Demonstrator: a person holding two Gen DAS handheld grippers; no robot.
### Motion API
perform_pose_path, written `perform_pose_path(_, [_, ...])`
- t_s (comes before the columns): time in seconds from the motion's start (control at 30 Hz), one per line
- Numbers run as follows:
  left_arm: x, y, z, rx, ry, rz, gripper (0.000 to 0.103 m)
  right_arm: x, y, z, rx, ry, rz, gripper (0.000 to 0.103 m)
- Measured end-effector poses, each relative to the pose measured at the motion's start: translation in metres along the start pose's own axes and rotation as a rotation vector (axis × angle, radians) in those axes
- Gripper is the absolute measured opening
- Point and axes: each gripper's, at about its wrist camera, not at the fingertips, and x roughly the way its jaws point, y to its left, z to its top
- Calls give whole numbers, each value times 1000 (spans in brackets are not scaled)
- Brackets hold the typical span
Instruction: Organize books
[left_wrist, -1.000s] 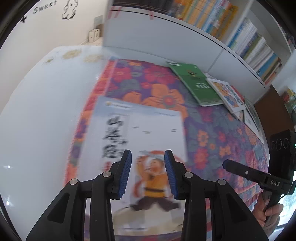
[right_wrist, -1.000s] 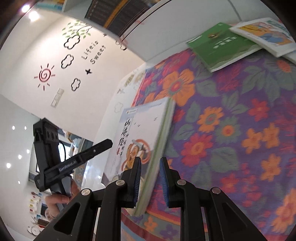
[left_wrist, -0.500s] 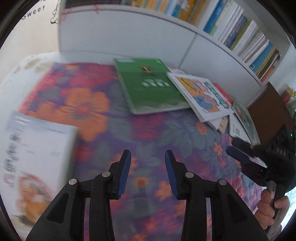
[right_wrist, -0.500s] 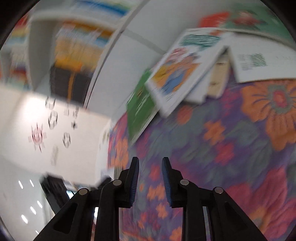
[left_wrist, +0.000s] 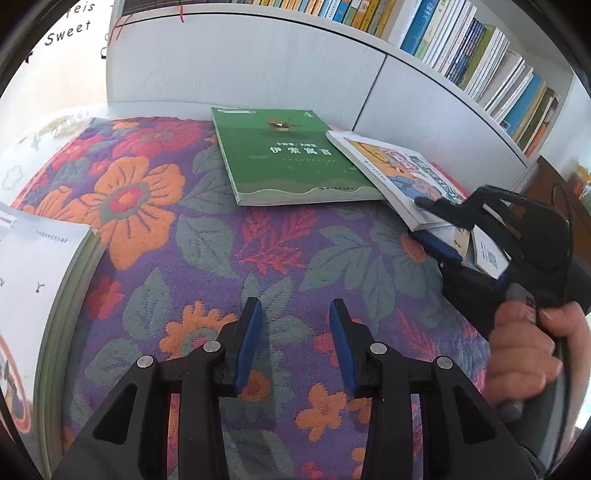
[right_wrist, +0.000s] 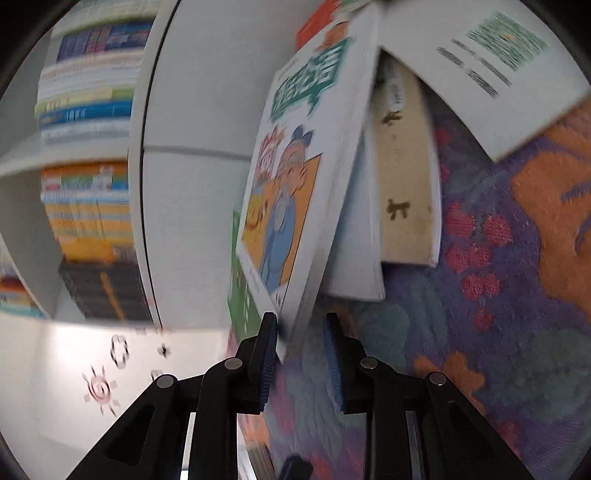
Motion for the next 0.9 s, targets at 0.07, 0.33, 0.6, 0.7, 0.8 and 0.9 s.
perform_pose_path(0.07, [1, -1, 0, 23, -4, 11, 36, 4, 0, 2, -7, -6, 34, 24])
perform_pose_path(0.33, [2, -11, 2, 51, 7, 32, 37, -12, 16, -7, -133, -40, 40, 12])
perform_pose_path(0.6, [-33, -19, 16, 41, -7, -33, 37, -78, 3, -31, -212, 47, 11, 12])
perform_pose_path(0.7, [-69, -19, 21, 99, -123, 69, 37, -117, -12, -43, -237, 136, -15, 12])
perform_pose_path(0.8, [-82, -9, 18, 67, -91, -18, 37, -156, -24, -48, -321, 238, -112, 15])
perform_pose_path(0.9, [-63, -10, 8, -4, 20, -132, 37, -178, -35, -45, -421, 245, -279, 16])
